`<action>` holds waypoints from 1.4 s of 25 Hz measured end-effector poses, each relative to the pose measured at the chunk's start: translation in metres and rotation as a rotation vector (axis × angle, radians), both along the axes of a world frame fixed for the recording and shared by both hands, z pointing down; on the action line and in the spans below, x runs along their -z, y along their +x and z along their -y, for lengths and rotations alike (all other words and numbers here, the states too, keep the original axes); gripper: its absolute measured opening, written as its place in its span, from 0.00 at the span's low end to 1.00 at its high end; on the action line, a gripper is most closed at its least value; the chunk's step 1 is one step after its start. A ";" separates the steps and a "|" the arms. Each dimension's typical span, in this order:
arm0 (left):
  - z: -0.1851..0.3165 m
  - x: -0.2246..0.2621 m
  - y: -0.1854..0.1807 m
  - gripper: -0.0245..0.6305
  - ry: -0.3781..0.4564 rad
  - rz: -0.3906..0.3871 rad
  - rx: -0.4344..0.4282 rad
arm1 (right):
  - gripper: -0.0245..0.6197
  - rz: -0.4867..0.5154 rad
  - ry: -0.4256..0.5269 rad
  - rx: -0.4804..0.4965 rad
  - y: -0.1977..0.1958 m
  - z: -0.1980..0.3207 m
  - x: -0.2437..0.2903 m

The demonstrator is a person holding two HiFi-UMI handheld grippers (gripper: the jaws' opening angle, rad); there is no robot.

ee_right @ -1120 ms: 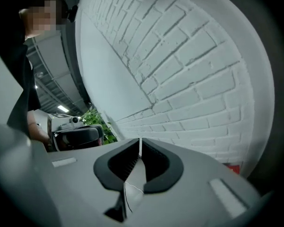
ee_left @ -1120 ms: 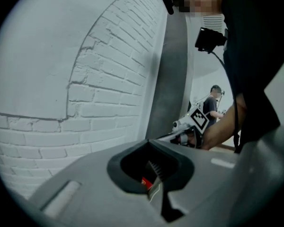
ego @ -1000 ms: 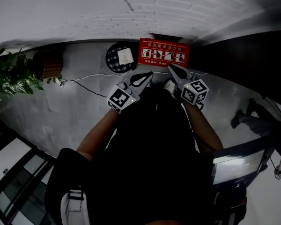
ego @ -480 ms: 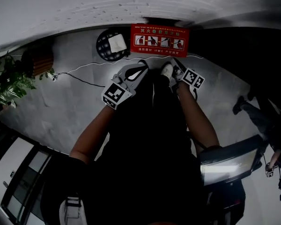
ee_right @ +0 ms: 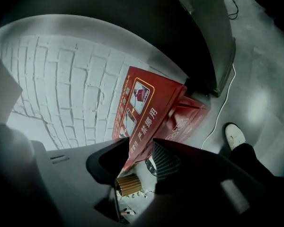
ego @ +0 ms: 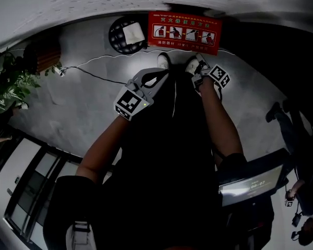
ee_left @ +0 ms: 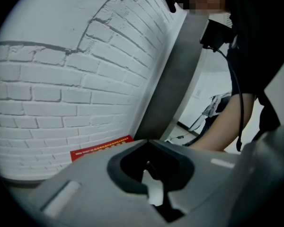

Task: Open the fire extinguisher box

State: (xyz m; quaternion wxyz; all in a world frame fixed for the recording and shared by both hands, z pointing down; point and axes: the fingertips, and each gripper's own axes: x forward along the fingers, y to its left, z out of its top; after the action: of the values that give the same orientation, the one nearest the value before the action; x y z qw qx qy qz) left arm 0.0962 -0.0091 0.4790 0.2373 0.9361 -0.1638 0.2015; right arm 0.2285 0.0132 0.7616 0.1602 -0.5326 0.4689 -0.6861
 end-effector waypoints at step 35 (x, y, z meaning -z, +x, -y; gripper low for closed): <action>-0.022 -0.027 -0.010 0.04 -0.043 0.020 0.062 | 0.20 0.048 0.032 -0.033 0.001 0.013 -0.019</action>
State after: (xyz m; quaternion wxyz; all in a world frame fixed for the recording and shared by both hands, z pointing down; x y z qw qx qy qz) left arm 0.0865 0.0129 0.5059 0.2616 0.9233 -0.1907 0.2069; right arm 0.2292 0.0001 0.7811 0.1910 -0.5210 0.4670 -0.6884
